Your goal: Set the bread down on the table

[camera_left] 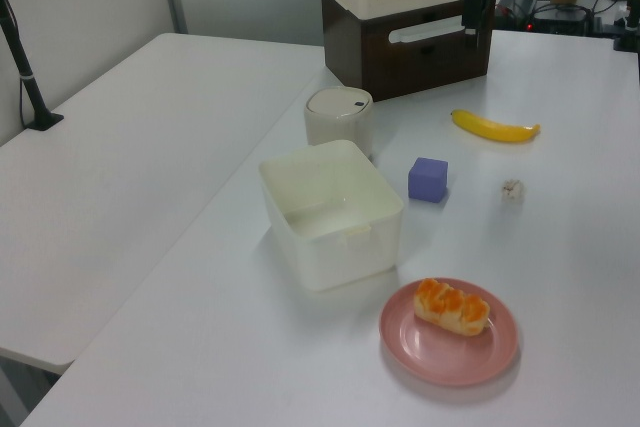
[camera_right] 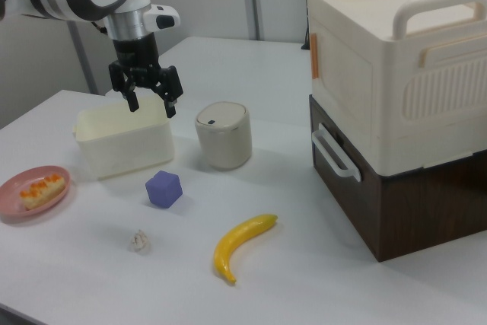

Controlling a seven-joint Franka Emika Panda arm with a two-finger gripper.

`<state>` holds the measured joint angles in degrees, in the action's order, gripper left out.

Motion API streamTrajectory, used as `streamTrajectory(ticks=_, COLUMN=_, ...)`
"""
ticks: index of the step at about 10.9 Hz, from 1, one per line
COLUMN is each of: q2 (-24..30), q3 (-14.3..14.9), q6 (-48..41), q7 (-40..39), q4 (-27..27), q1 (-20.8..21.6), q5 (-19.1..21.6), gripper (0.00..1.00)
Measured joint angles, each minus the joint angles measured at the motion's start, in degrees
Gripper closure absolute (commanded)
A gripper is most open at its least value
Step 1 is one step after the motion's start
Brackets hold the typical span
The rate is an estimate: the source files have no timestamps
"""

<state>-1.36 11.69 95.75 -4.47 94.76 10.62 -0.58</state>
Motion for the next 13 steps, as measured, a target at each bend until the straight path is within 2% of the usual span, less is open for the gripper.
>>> streamTrajectory(ticks=13, q2=-1.13, q3=0.34, q6=-0.07, q7=0.49, q4=0.03, q1=0.1, q5=0.0, gripper=0.0)
